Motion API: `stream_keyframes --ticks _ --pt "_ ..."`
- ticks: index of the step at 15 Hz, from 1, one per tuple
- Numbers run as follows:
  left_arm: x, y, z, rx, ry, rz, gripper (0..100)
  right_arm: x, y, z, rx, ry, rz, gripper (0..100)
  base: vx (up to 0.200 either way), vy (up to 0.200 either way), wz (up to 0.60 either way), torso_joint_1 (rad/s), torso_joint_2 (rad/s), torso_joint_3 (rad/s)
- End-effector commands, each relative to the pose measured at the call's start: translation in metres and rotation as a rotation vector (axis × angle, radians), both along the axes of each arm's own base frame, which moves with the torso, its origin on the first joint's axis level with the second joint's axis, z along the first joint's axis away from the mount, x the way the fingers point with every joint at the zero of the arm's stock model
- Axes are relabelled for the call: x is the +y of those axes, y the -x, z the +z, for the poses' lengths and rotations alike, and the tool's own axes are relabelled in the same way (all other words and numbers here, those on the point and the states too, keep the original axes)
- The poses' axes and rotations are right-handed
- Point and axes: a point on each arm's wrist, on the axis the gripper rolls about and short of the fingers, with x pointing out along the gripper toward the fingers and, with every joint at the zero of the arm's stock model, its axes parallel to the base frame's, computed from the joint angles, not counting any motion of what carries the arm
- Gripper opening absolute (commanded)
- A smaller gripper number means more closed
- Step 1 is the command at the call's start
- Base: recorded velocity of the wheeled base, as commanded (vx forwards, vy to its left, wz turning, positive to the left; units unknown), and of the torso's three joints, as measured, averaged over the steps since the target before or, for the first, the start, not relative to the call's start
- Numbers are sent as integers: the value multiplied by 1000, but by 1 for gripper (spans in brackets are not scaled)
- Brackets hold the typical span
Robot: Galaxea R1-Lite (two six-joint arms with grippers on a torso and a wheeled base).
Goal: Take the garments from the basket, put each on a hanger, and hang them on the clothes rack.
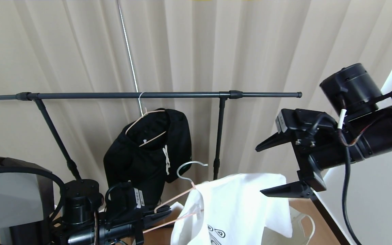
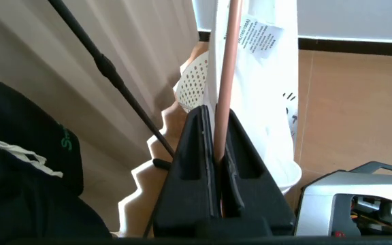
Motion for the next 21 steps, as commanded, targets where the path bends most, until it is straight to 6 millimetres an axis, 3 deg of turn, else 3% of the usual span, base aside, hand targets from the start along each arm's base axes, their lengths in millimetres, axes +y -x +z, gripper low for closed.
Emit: stream_keyframes --ticks 1,4,8,21 --pt "0 0 0 -10 -4 -3 0 14 -15 -23 71 32 24 100 0 0 0 0 0 0" --pt "-4 3 2 -26 -9 -28 0 21 -25 -42 126 49 42 100 0 0 0 0 0 0" --pt "-6 8 3 -25 -12 -39 0 27 -34 -52 140 57 47 100 0 0 0 0 0 0" --pt "-8 15 11 -48 -2 -59 0 46 -26 -44 94 80 85 100 0 0 0 0 0 0"
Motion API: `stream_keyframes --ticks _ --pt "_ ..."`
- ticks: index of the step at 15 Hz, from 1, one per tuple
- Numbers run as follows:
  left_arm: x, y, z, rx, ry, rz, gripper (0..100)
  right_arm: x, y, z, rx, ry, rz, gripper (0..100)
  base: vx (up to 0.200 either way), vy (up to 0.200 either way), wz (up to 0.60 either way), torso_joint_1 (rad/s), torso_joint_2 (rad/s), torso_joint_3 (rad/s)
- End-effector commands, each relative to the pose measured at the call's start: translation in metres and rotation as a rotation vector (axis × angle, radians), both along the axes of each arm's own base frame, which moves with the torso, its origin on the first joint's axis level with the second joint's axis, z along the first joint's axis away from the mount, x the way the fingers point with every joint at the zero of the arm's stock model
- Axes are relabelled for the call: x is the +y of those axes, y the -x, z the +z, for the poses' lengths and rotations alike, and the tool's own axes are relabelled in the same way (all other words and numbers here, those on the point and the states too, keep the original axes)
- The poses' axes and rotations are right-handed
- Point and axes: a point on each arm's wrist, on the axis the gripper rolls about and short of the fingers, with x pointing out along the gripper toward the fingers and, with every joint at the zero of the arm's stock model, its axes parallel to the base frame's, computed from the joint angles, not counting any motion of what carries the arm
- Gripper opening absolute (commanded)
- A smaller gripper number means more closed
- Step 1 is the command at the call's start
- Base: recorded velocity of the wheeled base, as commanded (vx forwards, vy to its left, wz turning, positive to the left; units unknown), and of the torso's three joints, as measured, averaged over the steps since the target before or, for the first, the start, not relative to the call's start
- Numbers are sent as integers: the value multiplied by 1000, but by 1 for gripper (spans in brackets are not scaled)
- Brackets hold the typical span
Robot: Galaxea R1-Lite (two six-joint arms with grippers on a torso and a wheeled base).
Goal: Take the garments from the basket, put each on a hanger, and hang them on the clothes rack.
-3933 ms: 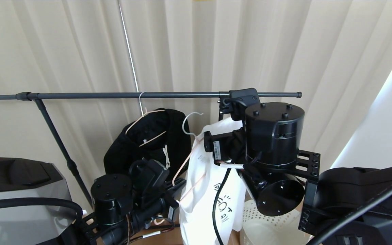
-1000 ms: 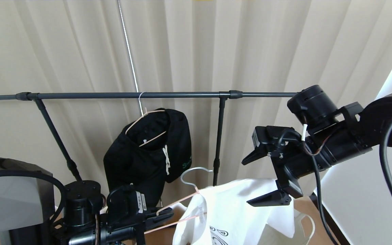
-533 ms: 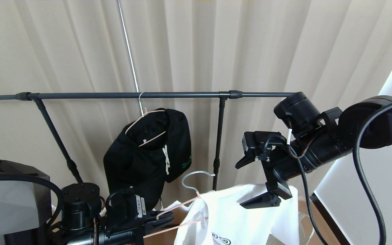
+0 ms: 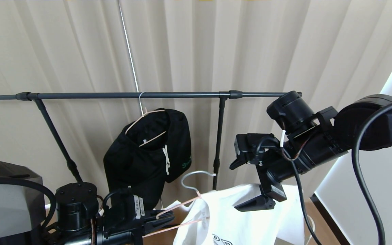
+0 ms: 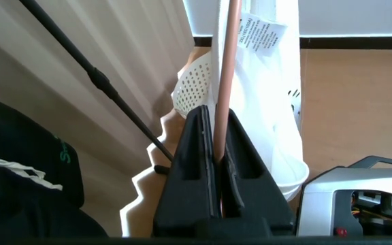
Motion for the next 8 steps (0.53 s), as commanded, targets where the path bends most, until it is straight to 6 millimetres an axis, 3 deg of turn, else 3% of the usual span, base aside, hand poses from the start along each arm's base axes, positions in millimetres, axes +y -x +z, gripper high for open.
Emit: stream_keyframes --ticks 1,8 --pt "-1 1 2 -9 4 -3 0 0 0 1 -8 6 -3 100 0 0 0 0 0 0" --pt "-2 2 3 -14 6 -11 0 1 -1 9 -34 -4 -8 100 0 0 0 0 0 0"
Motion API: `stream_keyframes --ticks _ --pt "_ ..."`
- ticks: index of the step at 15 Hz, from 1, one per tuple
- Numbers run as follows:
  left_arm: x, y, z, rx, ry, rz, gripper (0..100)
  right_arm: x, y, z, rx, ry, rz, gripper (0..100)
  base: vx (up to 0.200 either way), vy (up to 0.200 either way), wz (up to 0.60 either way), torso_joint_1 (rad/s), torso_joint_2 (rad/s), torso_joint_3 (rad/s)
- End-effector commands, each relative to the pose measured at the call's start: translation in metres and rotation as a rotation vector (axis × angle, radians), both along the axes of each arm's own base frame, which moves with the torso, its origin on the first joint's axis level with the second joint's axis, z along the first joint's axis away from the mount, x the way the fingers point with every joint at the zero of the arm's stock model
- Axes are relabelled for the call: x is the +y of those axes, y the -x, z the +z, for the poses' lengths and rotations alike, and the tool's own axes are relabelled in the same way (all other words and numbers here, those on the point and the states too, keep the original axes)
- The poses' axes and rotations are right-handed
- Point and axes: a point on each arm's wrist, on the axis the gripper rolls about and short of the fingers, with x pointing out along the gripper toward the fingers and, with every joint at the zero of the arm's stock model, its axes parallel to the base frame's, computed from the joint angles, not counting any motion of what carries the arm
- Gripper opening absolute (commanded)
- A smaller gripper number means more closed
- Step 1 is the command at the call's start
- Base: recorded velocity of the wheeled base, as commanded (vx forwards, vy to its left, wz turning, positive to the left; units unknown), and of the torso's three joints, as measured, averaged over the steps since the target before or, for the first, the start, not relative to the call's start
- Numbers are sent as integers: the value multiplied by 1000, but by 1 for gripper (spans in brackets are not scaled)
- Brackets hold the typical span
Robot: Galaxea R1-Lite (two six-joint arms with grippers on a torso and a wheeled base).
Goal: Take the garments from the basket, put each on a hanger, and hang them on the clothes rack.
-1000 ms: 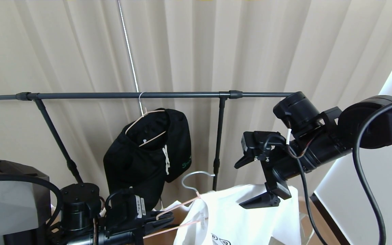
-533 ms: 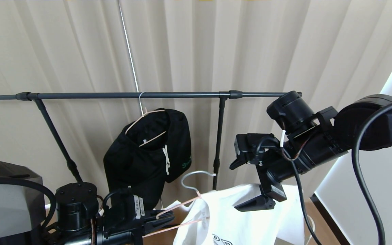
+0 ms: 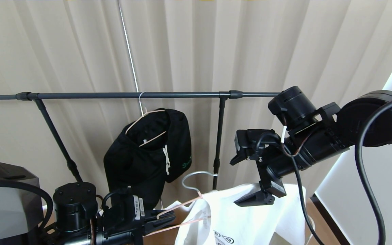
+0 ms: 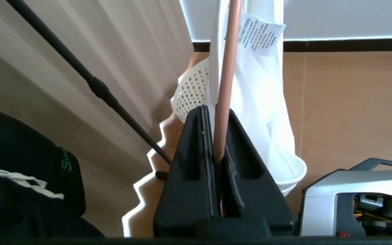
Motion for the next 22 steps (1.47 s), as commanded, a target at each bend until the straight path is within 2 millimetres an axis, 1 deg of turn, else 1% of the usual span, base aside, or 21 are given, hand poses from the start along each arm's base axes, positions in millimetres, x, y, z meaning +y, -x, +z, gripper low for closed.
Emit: stream_keyframes --ticks 1,4,5,12,22 --pt "0 0 0 -1 0 -2 0 0 0 1 -4 -3 1 100 0 0 0 0 0 0" --pt "0 -1 0 -4 2 0 0 1 -1 -1 0 3 -1 100 0 0 0 0 0 0" --pt "-1 -1 1 -7 3 0 0 1 -1 -2 4 5 -1 0 0 0 0 0 0 0" --pt "0 0 1 -7 3 1 0 0 0 0 -3 6 0 0 0 0 0 0 0 0" --pt "0 -4 3 -17 11 5 0 -7 11 7 -12 -1 -2 0 0 0 0 0 0 0"
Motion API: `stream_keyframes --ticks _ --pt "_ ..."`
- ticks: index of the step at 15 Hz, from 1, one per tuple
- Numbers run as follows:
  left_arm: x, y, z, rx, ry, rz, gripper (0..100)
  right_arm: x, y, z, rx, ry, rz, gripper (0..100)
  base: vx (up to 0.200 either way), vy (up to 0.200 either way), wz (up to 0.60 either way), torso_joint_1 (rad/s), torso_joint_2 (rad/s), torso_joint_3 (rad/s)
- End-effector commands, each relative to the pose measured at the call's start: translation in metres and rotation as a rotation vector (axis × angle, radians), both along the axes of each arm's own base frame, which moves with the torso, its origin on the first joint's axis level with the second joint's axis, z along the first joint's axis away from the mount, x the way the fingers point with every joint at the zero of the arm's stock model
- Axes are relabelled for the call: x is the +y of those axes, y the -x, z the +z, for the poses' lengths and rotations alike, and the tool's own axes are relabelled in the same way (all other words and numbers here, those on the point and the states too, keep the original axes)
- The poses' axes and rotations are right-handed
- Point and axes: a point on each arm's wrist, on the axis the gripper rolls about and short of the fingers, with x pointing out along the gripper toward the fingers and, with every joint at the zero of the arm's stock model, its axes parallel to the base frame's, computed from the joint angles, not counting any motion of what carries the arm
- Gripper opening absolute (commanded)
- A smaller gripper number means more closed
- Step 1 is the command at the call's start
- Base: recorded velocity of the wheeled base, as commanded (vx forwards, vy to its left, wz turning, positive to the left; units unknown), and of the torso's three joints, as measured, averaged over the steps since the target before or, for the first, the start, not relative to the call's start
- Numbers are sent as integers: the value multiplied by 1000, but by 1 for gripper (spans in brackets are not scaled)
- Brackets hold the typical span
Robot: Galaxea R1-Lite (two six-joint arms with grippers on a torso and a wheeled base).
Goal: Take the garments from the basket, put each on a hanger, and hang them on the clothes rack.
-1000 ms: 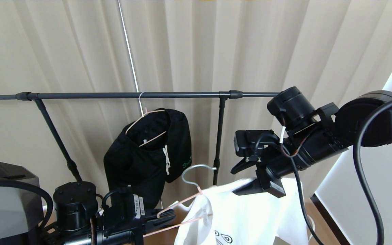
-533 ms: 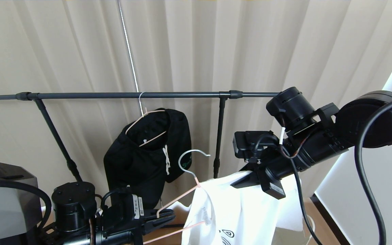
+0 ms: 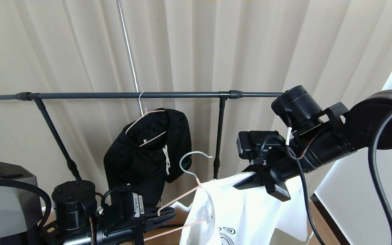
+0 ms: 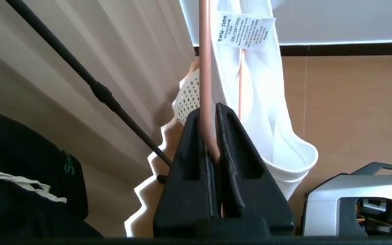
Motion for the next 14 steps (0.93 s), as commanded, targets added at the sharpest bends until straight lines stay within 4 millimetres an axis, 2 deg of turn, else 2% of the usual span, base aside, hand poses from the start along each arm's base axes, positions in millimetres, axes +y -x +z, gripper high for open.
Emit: stream_keyframes --ticks 1,2,6,9,11,14 --pt "0 0 0 -1 -1 1 0 -3 5 4 -8 -7 -1 0 0 0 0 0 0 0" --pt "0 -1 0 -3 -1 1 100 -4 7 6 -10 -9 -2 0 0 0 0 0 0 0" --pt "1 2 3 -5 7 4 100 -9 14 7 -12 -7 -2 0 0 0 0 0 0 0" --pt "10 5 15 -42 27 33 100 -11 15 9 -24 -5 -9 0 0 0 0 0 0 0" --pt "17 17 28 -22 73 56 100 -13 14 11 -70 47 -62 0 0 0 0 0 0 0" --pt "33 29 37 47 127 128 100 -18 11 3 -55 59 -121 0 0 0 0 0 0 0"
